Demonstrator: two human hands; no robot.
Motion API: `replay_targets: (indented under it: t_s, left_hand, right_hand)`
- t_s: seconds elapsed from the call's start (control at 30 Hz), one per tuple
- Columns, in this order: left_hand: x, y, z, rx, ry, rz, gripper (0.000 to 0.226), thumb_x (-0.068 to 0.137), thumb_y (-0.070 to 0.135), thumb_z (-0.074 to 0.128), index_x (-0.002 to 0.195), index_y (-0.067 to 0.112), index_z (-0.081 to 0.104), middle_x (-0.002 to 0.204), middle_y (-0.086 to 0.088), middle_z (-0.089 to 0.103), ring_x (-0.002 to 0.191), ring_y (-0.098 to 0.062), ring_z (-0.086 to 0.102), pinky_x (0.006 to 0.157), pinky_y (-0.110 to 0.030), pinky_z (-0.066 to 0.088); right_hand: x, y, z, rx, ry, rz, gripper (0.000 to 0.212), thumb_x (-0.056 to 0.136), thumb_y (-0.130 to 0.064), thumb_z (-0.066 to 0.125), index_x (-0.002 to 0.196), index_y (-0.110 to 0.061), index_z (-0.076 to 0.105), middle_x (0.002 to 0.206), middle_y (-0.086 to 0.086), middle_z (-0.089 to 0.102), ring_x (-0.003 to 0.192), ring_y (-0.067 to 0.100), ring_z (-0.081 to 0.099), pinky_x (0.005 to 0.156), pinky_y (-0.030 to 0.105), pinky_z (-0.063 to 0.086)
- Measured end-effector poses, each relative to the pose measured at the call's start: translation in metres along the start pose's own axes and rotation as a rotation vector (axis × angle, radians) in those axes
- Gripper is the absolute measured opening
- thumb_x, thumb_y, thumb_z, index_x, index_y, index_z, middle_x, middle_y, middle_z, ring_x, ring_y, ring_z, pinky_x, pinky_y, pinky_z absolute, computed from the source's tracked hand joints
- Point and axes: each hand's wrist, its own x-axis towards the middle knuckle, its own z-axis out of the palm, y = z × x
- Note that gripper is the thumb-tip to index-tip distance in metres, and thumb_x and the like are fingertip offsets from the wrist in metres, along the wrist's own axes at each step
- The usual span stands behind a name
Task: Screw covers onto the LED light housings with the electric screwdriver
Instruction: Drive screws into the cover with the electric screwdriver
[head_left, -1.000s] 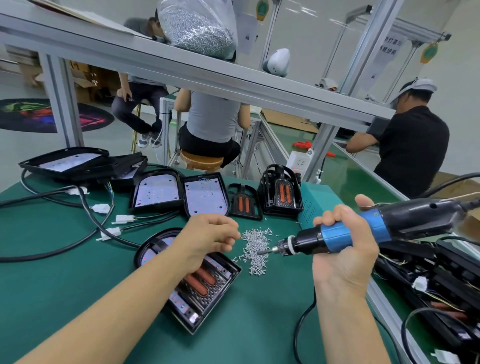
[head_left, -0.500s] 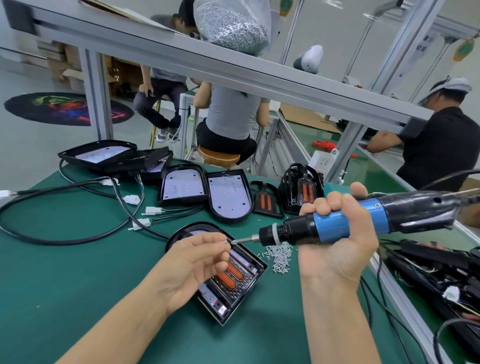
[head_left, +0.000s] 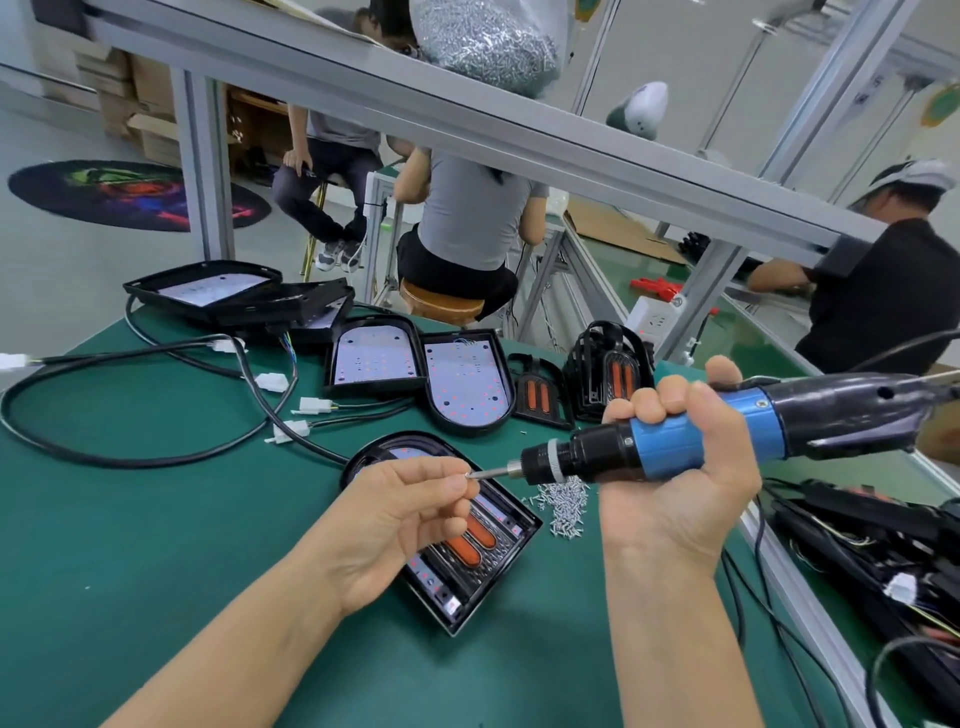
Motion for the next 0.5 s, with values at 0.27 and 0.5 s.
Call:
replay_targets:
  t_s: [0.27,0.5]
  left_hand:
    - [0.004,-0.001,0.0,0.403,0.026,0.158,0.018,0.08,-0.002,0.067,0.067,0.009,0.072,0.064,-0.007,0.065,0.057,-0.013,0.057,0.051,-0.021,0.051]
    - [0.009,-0.022,-0.002,1.124,0.101,0.465,0.014,0.093,0.017,0.055,0.083,0.02,0.064,0.076,0.006,0.07,0.067,-0.013,0.068,0.077,-0.039,0.051]
  right_hand:
    - [0.003,-0.001,-0.007,-0.043,-0.011,-0.029,0.026,0.075,-0.006,0.05,0.095,-0.022,0.053,0.062,-0.007,0.049,0.053,0.008,0.048,0.061,0.021,0.046]
    - [0.005,0.003,-0.032,-0.318,0.025,-0.131,0.032,0.073,0.0,0.053,0.098,-0.021,0.051,0.061,-0.004,0.048,0.054,0.014,0.048,0.064,0.028,0.044]
